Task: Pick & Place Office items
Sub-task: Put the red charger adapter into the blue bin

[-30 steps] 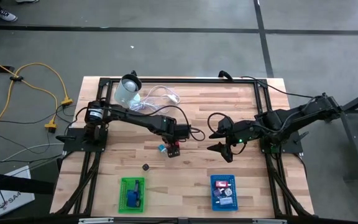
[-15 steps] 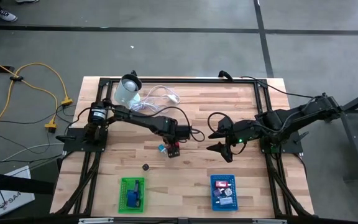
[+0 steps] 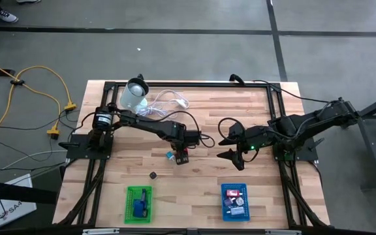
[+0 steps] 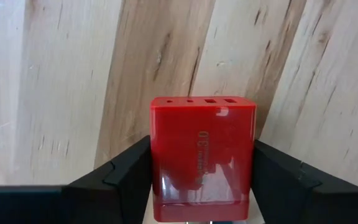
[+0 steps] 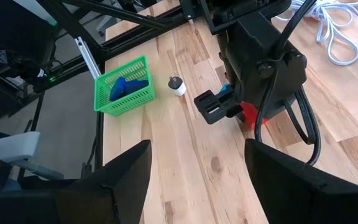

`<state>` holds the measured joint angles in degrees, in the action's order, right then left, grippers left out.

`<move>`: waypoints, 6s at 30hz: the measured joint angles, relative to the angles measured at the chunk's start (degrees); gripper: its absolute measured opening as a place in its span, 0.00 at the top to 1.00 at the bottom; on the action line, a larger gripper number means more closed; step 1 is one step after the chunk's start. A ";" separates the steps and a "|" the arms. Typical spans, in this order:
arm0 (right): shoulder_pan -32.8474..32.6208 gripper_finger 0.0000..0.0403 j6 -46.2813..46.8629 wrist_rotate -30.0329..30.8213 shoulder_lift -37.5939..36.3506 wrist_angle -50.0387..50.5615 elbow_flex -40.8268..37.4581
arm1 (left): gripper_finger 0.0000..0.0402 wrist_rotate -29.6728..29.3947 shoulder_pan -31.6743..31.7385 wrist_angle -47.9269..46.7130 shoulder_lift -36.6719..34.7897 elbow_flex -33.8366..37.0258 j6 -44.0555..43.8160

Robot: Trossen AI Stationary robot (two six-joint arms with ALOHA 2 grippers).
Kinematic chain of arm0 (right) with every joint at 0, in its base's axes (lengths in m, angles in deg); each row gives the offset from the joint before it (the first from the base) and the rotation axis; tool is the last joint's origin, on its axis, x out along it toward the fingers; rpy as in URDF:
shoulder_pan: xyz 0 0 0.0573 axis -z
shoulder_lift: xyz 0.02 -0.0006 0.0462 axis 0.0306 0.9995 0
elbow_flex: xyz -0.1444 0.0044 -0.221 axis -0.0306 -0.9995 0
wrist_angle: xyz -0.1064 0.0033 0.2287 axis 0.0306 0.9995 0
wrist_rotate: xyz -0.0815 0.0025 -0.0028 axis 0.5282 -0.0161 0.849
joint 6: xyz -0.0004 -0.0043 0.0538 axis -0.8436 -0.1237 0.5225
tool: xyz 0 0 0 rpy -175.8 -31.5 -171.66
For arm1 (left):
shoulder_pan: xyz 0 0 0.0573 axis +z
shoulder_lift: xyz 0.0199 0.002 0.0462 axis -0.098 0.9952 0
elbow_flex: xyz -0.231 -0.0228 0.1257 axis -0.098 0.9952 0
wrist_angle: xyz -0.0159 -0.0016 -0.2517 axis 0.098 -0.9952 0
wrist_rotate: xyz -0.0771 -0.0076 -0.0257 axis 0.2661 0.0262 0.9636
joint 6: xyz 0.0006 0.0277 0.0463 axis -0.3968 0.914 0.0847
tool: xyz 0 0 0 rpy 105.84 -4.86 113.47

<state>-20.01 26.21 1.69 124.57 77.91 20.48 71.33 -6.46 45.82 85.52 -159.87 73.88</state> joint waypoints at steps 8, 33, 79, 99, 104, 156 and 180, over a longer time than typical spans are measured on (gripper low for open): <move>0.01 0.39 0.00 0.00 0.00 0.00 0.00 | 0.47 0.08 -0.03 0.01 -0.02 0.00 0.02; 0.00 0.39 0.00 0.00 0.00 0.00 0.00 | 0.47 10.77 5.34 6.89 -0.26 0.00 1.52; 0.01 0.39 0.00 -0.01 0.00 0.01 0.00 | 0.47 37.23 7.15 61.25 -0.37 7.03 2.17; 0.01 0.39 0.00 0.00 0.00 0.00 0.00 | 0.47 13.37 -4.72 92.21 -0.35 18.91 10.24; 0.02 0.39 0.00 -0.01 0.00 0.00 0.00 | 0.47 1.23 -9.65 92.23 -0.36 18.91 10.98; 0.02 0.39 0.00 -0.02 0.00 -0.46 0.00 | 0.47 -25.23 -24.57 94.66 11.69 2.86 13.72; 0.02 0.39 0.26 1.37 0.01 -1.86 0.02 | 0.47 -25.10 -26.30 95.33 11.69 2.89 15.91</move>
<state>-19.99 26.47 3.06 124.58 76.05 20.50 46.23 -32.76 141.15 97.22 -156.99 89.79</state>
